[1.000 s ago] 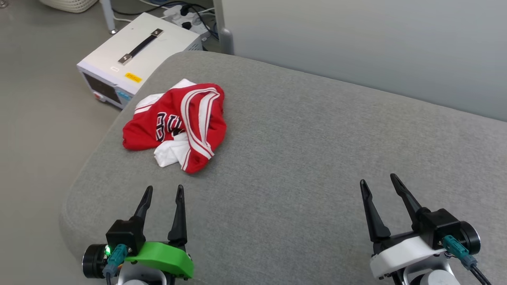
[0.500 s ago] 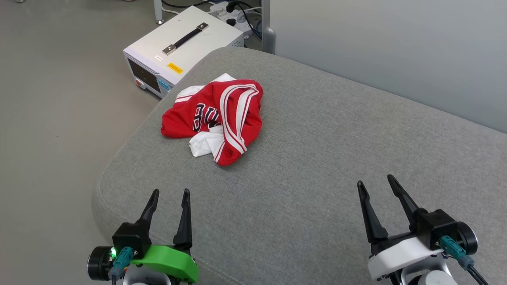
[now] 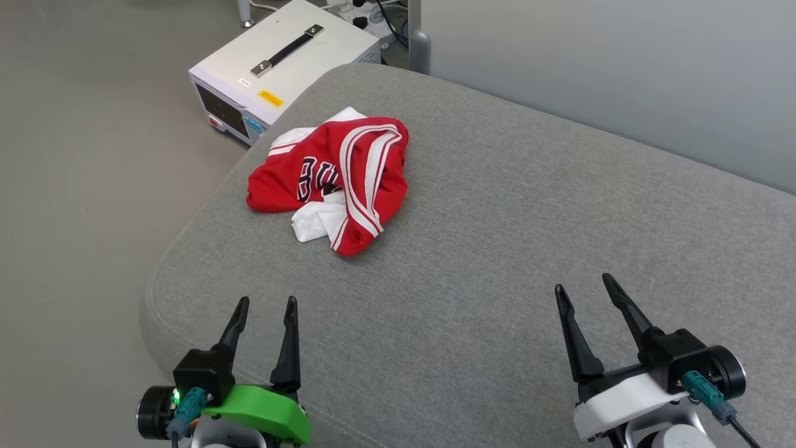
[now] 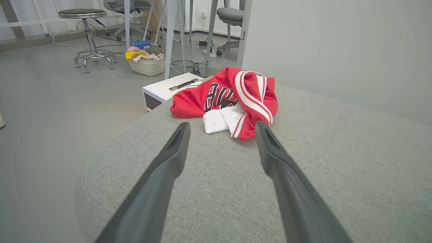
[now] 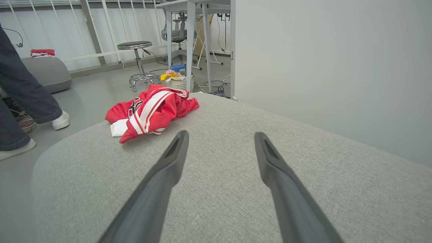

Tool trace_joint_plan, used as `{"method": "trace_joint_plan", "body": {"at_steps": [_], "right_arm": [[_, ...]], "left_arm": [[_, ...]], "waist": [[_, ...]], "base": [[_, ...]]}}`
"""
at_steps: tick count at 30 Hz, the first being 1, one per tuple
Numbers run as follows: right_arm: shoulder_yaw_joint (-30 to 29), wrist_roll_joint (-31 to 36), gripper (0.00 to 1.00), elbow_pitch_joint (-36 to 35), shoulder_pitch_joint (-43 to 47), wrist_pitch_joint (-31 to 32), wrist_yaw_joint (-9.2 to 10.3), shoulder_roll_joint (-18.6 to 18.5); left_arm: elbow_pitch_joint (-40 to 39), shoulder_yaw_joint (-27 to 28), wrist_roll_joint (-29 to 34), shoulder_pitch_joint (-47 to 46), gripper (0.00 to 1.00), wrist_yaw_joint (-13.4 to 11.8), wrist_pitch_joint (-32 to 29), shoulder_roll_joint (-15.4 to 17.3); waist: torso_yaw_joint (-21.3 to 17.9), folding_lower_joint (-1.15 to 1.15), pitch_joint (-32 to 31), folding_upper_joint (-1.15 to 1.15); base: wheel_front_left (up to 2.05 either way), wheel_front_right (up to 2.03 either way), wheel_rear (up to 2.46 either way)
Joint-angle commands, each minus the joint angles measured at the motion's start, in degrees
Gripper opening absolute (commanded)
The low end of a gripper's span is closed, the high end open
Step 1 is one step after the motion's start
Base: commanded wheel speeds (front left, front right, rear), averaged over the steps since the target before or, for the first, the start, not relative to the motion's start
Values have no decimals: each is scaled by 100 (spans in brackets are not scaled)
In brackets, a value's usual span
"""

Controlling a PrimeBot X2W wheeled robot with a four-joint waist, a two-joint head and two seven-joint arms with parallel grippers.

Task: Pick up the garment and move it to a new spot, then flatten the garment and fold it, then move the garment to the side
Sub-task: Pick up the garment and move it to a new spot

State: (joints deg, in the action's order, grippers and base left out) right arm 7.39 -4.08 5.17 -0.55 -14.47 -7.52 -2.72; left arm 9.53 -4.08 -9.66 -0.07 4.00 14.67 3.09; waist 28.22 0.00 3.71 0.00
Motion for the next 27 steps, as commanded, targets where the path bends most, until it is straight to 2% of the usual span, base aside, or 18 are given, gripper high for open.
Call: {"method": "trace_joint_plan", "body": {"at_steps": [1,5,8,10,16,21,24,27], "right_arm": [[-2,89,100,-30,-110,-52,3,-16],[-3,256,100,-84,-262,-52,3,-21],[26,340,100,-149,-390,-52,3,-77],[78,389,100,-227,-524,-52,3,-159],[167,450,100,-335,-794,-52,3,-248],[238,458,100,-383,-990,-52,3,-282],[262,463,100,-396,-1080,-52,3,-273],[301,457,100,-396,-1190,-52,3,-275]], "left_arm": [[60,-36,1,-44,100,82,33,-22],[430,-99,39,-429,100,221,33,45],[901,-224,-40,-925,100,294,-20,226],[1367,-431,-266,-1611,100,335,-553,489],[1745,-863,-1088,-2860,100,346,-1891,1071],[2021,-910,-1802,-3684,100,347,-3025,1581],[2229,-972,-1973,-3994,100,347,-3512,1819],[2404,-993,-2212,-4241,100,347,-3734,1946]], "waist": [[-139,0,185,0],[-361,0,510,0],[-571,0,799,0],[-783,0,1081,0],[-1172,0,1576,0],[-1460,0,1933,0],[-1590,0,2095,0],[-1703,0,2261,0]], "base": [[0,0,0],[0,0,0],[0,0,0],[0,0,0],[0,0,0],[0,0,0],[0,0,0],[0,0,0]]}}
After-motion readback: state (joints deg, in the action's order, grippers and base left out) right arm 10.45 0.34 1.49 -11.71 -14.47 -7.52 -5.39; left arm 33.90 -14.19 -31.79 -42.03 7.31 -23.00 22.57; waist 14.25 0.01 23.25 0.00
